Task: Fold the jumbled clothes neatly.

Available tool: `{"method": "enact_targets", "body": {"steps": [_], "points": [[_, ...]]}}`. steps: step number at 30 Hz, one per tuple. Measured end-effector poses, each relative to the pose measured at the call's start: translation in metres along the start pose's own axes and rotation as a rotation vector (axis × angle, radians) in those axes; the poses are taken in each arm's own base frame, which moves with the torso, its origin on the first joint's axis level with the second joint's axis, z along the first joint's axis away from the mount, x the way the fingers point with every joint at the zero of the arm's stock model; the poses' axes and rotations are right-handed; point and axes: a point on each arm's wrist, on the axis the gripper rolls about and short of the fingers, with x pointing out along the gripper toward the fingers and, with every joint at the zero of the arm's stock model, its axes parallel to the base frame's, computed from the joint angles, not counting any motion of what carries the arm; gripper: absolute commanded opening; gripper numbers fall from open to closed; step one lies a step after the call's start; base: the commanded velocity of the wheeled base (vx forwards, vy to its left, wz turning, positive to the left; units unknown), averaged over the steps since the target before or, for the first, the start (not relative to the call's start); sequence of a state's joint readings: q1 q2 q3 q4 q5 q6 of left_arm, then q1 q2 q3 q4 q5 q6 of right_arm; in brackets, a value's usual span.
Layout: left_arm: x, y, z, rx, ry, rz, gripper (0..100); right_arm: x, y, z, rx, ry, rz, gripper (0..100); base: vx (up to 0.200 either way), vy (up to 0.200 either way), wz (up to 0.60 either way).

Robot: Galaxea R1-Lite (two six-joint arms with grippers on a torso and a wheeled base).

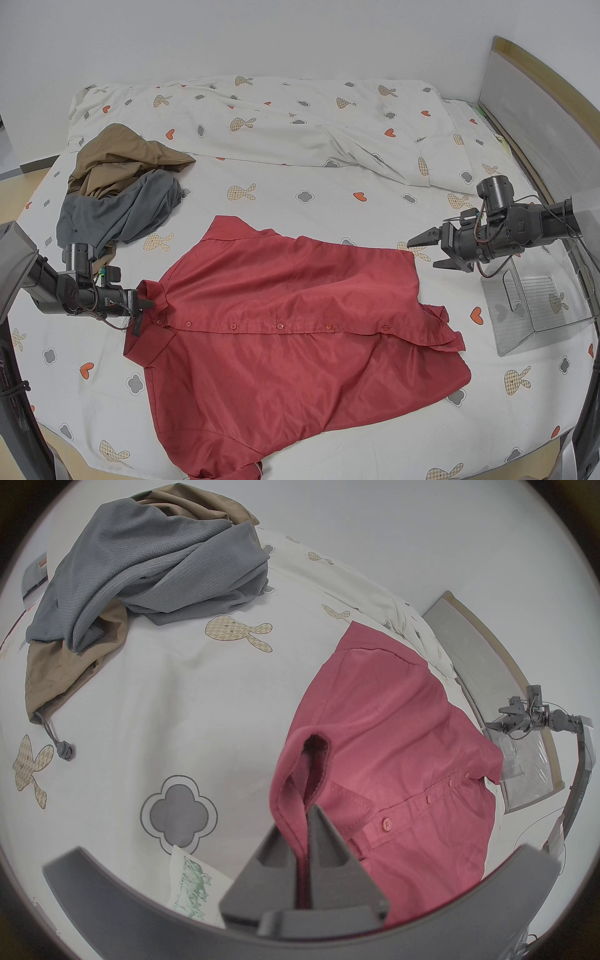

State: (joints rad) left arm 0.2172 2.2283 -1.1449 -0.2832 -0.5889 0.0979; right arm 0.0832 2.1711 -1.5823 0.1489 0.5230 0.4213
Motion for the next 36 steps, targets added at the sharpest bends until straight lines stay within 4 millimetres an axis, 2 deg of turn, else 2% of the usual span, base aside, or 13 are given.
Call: {"method": "enact_targets", "body": {"steps": [3, 5, 10, 18, 28, 29, 36], "points": [[0.0, 0.0, 0.0, 0.0, 0.0, 0.0, 0, -0.006, -0.027, -0.005, 0.058, 0.036, 0.008, 100, 0.0, 0.0, 0.0], [0.0, 0.0, 0.0, 0.0, 0.001, -0.001, 0, -0.002, -0.041, -0.01, 0.088, 0.057, -0.009, 100, 0.0, 0.0, 0.0], [0.001, 0.0, -0.001, 0.001, 0.003, -0.001, 0, 0.013, -0.06, -0.02, 0.103, 0.1, -0.031, 100, 0.0, 0.0, 0.0], [0.002, 0.0, -0.001, 0.001, 0.004, -0.002, 0, 0.03, -0.079, -0.031, 0.109, 0.152, -0.044, 100, 0.0, 0.0, 0.0], [0.003, 0.0, -0.002, 0.0, 0.007, -0.003, 0, 0.038, -0.086, -0.044, 0.133, 0.196, -0.051, 100, 0.0, 0.0, 0.0], [0.003, 0.0, -0.002, 0.0, 0.007, -0.003, 0, 0.038, -0.086, -0.045, 0.134, 0.198, -0.052, 0, 0.0, 0.0, 0.0], [0.003, 0.0, -0.002, -0.001, 0.007, -0.003, 0, 0.038, -0.087, -0.048, 0.146, 0.214, -0.062, 0, 0.0, 0.0, 0.0]]}}
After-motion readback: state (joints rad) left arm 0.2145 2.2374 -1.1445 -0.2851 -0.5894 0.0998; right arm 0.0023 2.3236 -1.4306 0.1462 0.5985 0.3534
